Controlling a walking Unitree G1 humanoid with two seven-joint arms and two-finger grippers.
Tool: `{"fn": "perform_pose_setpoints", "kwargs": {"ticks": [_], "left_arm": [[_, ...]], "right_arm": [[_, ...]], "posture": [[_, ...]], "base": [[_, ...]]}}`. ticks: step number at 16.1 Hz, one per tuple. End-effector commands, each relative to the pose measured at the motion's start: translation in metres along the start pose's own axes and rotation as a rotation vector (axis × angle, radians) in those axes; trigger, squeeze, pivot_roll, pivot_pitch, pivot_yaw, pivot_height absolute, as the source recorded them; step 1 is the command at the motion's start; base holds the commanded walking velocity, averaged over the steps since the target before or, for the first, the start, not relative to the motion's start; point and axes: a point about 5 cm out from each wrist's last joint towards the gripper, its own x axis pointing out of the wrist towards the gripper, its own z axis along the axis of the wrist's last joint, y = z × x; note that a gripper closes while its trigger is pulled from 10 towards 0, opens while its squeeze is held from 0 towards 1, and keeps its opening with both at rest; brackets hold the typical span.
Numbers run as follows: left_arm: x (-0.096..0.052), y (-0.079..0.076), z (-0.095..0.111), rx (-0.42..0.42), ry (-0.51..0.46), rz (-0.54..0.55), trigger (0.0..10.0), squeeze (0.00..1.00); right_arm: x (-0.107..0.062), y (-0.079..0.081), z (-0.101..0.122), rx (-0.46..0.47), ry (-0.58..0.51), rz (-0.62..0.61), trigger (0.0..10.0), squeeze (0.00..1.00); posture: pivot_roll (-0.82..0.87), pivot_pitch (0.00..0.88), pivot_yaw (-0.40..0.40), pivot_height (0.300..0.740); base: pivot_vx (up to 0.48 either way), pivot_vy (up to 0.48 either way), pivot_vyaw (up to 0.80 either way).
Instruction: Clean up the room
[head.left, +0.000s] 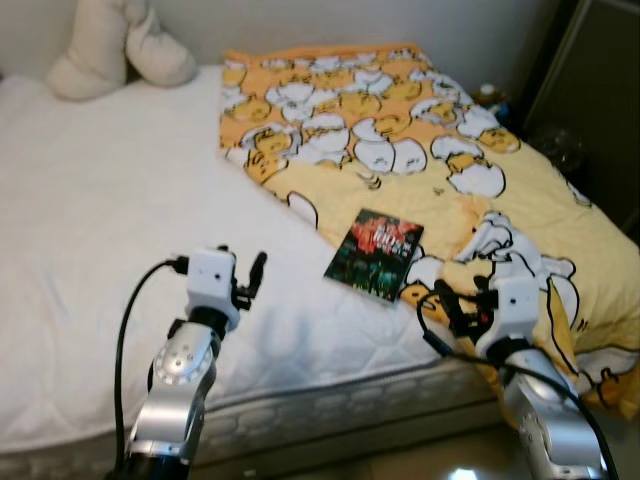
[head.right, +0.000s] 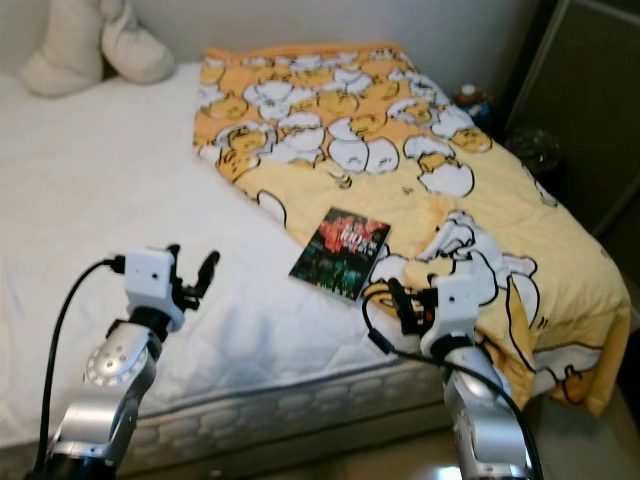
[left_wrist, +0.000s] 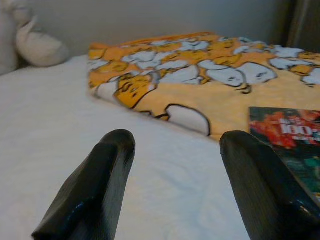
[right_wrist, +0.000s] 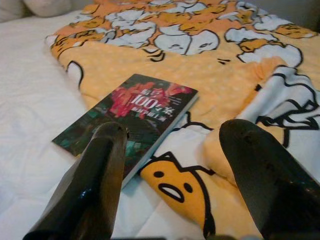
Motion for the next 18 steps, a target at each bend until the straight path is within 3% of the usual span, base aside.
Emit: {"fn": "perform_pose_setpoints", "kwargs": {"ticks": [1,8,9,13,15,18], "left_arm": [[0.004,0.003,0.002,0.004,-0.006,0.019,10.0,0.00],[0.010,0.007,0.007,-0.014,-0.021,0.065,10.0,0.00],[0.009,0.007,0.007,-0.053,-0.030,0.069,10.0,0.00],[0.008,0.012,0.008,-0.004,-0.034,0.086,10.0,0.00],[0.010,0.015,0.009,-0.032,-0.038,0.097,10.0,0.00],[0.010,0.015,0.010,-0.023,-0.040,0.092,10.0,0.00]], "right_arm": [[0.006,-0.003,0.010,0.005,-0.020,0.003,10.0,0.00],[0.015,-0.011,0.014,-0.052,0.007,-0.006,10.0,0.00],[0.015,-0.010,0.015,-0.040,0.004,-0.003,10.0,0.00],[0.016,-0.009,0.015,-0.054,0.008,0.024,10.0,0.00],[0.017,-0.001,0.014,-0.087,0.011,0.072,10.0,0.00],[0.017,-0.002,0.012,-0.049,0.015,0.043,10.0,0.00]], "posture": [[-0.09,0.000,0.014,0.740],[-0.09,0.000,0.003,0.740],[-0.09,0.000,0.003,0.740],[-0.09,0.000,0.006,0.740],[-0.09,0.000,0.004,0.740],[-0.09,0.000,0.006,0.740]], "base": [[0.000,-0.480,0.00],[0.000,-0.408,-0.13],[0.000,0.000,0.00],[0.000,0.000,0.00],[0.444,0.000,0.27],[0.445,0.000,0.19]]}}
